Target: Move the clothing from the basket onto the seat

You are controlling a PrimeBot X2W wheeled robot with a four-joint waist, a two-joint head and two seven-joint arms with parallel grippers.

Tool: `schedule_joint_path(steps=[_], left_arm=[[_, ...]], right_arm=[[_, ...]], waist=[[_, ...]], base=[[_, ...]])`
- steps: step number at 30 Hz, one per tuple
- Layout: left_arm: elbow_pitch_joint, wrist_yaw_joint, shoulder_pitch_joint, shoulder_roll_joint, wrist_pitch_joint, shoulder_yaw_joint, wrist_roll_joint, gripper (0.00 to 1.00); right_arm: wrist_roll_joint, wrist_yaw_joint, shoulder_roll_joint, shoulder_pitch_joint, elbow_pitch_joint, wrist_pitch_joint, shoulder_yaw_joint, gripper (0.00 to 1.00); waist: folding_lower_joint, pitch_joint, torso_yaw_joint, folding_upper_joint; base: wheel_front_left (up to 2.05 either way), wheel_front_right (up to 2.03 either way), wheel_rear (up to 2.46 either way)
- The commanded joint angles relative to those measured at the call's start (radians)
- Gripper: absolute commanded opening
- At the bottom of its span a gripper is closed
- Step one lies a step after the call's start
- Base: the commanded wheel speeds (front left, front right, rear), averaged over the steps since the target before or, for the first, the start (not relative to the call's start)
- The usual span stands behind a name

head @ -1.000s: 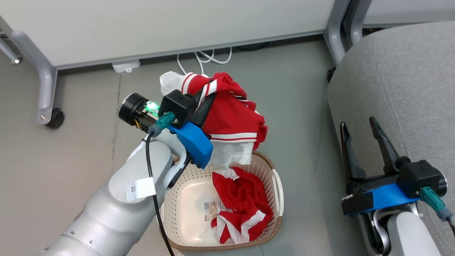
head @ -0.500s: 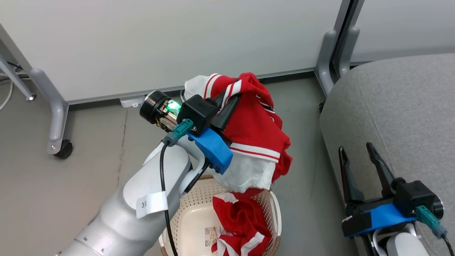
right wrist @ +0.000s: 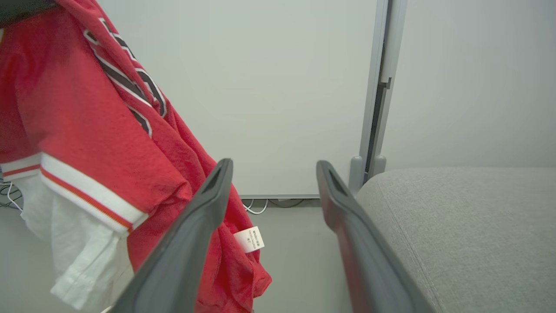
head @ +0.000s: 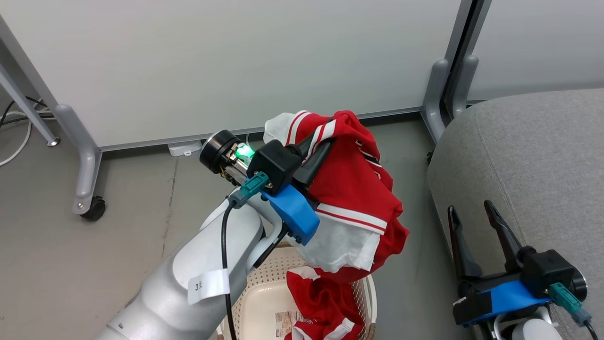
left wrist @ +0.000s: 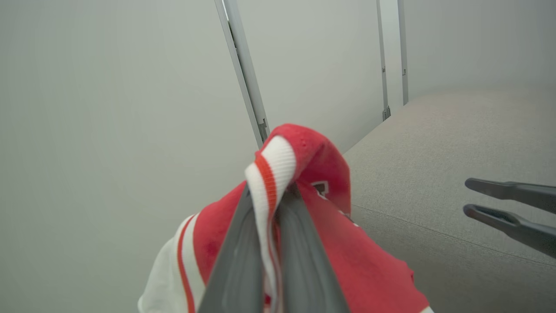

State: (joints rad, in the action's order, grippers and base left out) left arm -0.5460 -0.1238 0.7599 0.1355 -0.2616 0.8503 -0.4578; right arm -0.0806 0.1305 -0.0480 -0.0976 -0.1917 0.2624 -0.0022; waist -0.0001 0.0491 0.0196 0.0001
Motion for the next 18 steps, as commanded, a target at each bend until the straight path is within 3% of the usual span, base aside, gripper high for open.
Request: schedule_joint_path(steps=[1,18], left_arm=[[0.006,-0.002,-0.004,0.004,-0.005,-0.001,-0.003,0.00],[0.010,-0.002,0.018,-0.005,-0.005,0.007,0.002,0.00]], right_arm=[[0.000,0.000,-0.004,0.003,0.005,0.004,0.007,1.00],[0.048,0.000,-0.036,-0.173,-0.015,0.004,0.281,1.00]], waist=[[0.0001,0.001,0.002,-0.0001],[0.0001,0.021,0.020,-0.0001]], base=[[0.00,0.00,0.00],[0.00,0.00,0.00]])
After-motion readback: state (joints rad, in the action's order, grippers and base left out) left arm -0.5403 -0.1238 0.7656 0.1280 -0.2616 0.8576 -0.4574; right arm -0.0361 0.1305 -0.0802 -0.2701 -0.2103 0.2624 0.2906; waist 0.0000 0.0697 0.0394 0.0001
